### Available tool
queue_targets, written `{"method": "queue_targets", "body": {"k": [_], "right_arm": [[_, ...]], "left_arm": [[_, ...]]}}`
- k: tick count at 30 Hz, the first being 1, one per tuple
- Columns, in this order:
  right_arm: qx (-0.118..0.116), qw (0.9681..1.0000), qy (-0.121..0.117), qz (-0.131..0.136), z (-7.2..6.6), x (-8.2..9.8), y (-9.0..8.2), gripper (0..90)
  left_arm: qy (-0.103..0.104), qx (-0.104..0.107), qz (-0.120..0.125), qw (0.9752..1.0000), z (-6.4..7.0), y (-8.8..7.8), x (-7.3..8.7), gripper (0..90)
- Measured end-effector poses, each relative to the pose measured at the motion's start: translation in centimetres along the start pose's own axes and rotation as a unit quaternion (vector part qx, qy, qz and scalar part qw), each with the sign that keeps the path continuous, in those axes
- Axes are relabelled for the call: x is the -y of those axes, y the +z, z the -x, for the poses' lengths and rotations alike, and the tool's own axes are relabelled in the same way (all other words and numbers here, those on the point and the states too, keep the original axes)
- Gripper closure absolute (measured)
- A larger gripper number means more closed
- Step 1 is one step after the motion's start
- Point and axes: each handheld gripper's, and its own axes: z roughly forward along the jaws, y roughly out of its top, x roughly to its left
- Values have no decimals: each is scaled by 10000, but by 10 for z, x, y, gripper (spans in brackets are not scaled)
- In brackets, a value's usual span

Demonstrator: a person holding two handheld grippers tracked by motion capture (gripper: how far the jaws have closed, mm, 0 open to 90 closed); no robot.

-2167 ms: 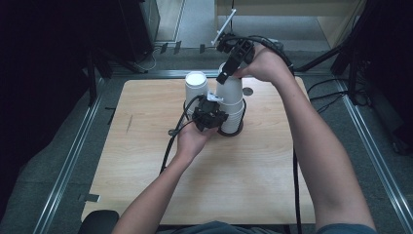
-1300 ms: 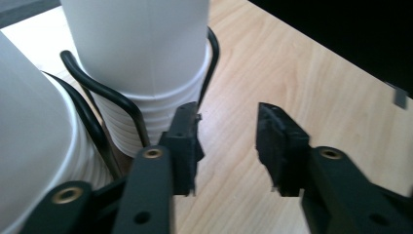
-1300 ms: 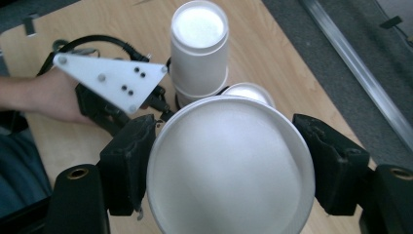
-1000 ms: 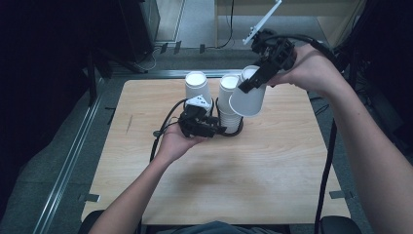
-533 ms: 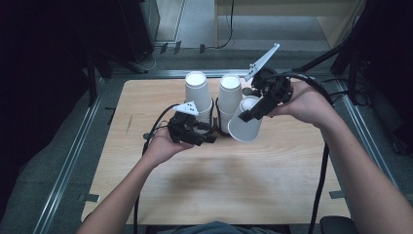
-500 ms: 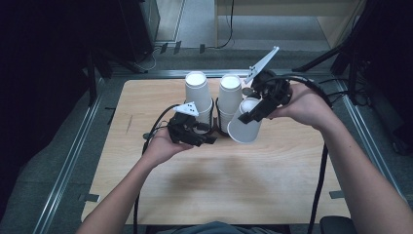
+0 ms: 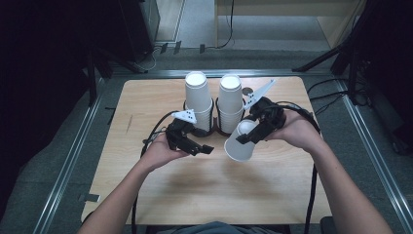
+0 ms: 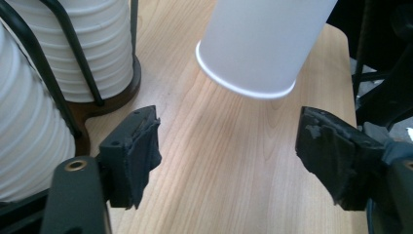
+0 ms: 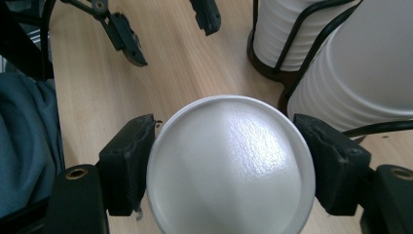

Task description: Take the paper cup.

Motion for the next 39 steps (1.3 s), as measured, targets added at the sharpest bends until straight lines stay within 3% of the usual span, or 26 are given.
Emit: {"method": "queue_targets", "body": {"k": [9,12,17,23,27,34,39], "right_arm": [[-195,9998,65,-32,4,23,32,264],[-209,9997,101,19,4,26,37,264],[-233,9996,88,154,0,26,41,264],[-301,9988,59,380,-5,23,48,264],[-430,9977,56,514,-8,18,53,264],[-482,9955,56,809,-10,13,52,264],[-523,9949,46,862,-13,10,53,264]], "left_arm": [[-88,231,115,9996,-7,-2,11,127],[-114,187,82,9997,-8,-2,13,114],[-44,144,28,9999,-5,2,15,102],[38,98,-55,9999,-3,8,16,27],[5,209,-40,9998,-2,12,15,17],[211,190,-219,9994,3,22,12,5],[315,195,-326,9988,7,31,10,3]]}}
